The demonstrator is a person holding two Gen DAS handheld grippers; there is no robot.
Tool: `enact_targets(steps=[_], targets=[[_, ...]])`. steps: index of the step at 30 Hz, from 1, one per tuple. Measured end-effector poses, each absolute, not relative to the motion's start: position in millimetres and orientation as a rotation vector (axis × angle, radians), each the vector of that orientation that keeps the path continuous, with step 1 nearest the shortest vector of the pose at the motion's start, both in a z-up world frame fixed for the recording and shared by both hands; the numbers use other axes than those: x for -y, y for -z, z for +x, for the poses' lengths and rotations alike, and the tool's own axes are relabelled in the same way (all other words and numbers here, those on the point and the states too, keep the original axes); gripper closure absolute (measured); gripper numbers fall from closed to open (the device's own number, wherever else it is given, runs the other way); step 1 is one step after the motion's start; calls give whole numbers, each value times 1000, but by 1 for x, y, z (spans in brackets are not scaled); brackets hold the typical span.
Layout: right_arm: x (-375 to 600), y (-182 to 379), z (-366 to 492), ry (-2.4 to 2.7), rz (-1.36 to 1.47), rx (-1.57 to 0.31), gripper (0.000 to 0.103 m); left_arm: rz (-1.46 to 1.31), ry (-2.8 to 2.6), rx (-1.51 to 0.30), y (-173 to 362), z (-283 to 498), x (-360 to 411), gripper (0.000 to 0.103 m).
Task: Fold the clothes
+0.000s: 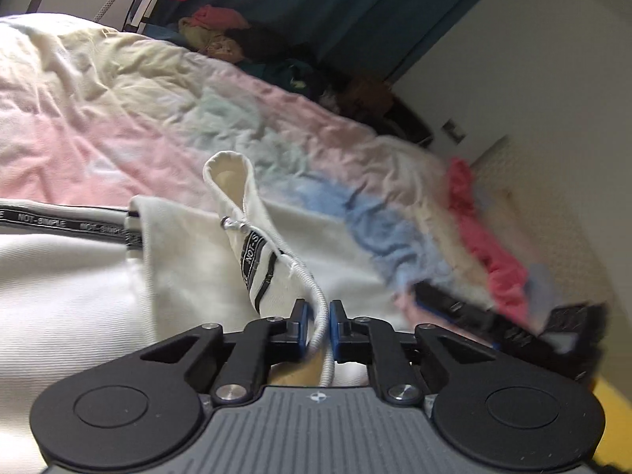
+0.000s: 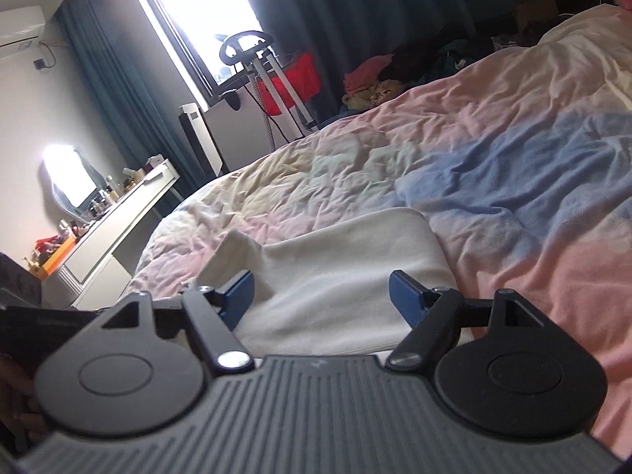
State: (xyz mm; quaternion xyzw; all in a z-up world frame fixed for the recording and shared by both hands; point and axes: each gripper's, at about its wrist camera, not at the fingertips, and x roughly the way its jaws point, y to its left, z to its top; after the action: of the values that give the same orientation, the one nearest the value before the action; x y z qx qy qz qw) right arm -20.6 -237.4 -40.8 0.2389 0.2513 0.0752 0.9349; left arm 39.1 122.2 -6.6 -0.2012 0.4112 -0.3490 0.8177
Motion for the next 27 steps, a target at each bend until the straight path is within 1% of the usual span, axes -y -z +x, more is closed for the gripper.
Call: enact_targets(steps=[3,8,11,13,15,16,18,20,21,22,23,24,25,27], targets=[[236,44,-19,-140,480,-522,25,-656,747,-898,6,39,-137,94],[239,46,-16,-115,490,-529,25,-1056,672,-936,29,30,-174,95],[240,47,-15,-101,484,-526,25,-1173,607,-914,37,27,-191,96],[240,48,-15,-94,475,-530,25,-1170,588,-917,37,30,-197,99],[240,49,-15,-89,470,-534,25,-1146,576,-933,36,31,-200,98],[240,49,-15,-87,465,-535,25,-1124,575,-948,36,32,-200,96],[239,49,-15,-83,452,-533,25,-1078,555,-967,36,31,-196,87],[238,49,-14,-82,446,-535,25,-1022,512,-979,36,30,-194,67],[238,50,-14,-84,447,-538,25,-998,503,-976,36,30,-193,62],[238,51,-14,-86,449,-542,25,-974,495,-972,36,30,-191,54],[237,52,-14,-89,453,-549,25,-955,494,-969,35,31,-190,48],[237,53,-13,-92,458,-555,25,-937,504,-968,36,31,-187,45],[236,54,-13,-96,464,-561,25,-920,514,-967,36,31,-184,37],[235,56,-12,-101,476,-570,25,-891,529,-983,41,31,-174,29]])
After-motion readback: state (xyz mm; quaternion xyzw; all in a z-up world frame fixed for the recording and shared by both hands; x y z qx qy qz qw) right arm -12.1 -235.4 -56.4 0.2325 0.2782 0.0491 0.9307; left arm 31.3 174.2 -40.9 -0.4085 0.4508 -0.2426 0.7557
